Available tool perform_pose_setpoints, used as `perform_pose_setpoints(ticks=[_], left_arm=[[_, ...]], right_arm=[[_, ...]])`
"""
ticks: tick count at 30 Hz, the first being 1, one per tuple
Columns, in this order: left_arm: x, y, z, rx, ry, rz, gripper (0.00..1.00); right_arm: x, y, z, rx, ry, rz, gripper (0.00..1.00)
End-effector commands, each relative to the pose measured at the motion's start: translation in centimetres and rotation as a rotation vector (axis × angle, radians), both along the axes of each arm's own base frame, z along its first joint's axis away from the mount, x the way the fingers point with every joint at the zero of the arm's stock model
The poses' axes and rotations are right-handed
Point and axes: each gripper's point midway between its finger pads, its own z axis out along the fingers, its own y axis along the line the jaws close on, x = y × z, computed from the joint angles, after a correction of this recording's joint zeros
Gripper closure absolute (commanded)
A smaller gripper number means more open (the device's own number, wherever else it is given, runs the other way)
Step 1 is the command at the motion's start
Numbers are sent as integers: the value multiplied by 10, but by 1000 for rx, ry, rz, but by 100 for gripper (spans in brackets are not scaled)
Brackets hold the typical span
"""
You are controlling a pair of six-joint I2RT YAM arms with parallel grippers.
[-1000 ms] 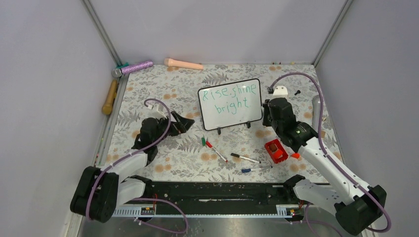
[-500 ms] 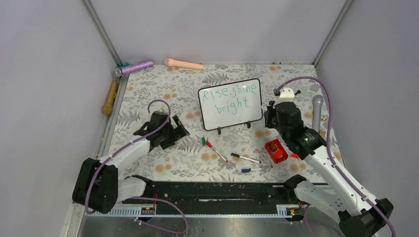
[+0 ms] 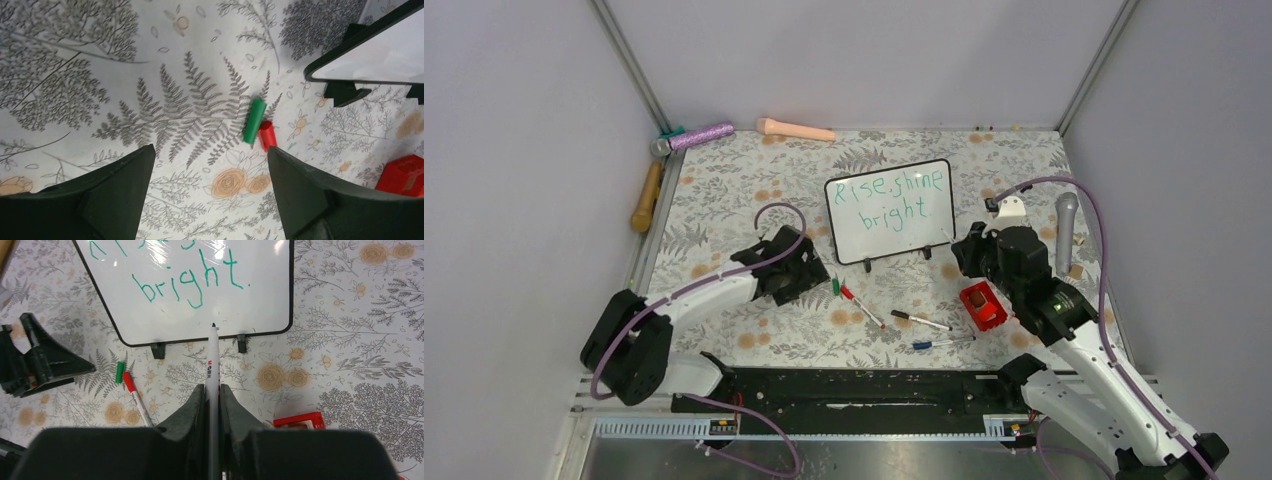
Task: Write a sentence on the whiteboard
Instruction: Pick up the pen cap from the center of the board.
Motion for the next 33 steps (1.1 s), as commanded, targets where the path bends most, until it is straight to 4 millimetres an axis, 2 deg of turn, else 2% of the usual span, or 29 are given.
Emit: perform_pose_setpoints(ticks=[1,5,11,14,17,18,27,30,33], left_arm=[[25,-15,16,51,-41,19,17],[27,-23,11,132,-17,-12,20],[30,-40,11,165,-40,-50,30],[30,-49,5,179,-30,-65,34],[33,-51,-2,198,-24,-55,50],[35,-52,-4,205,-21,-52,51],[34,-50,-33,257,40,-36,53],[29,-45,-43,275,63,-23,68],[22,-35,-39,279,73,29,92]], right_arm=[[-6,1,5,35,-9,12,100],[-7,-1,5,43,-20,5,100],[-7,4,1,55,-6,17,100],[-6,6,2,61,-4,21,100],[-7,6,4,68,-9,21,100],[-7,6,5,70,-10,20,100],[-11,4,9,80,-21,17,100],[-11,4,9,86,-20,16,100],[-13,7,8,92,-10,33,100]])
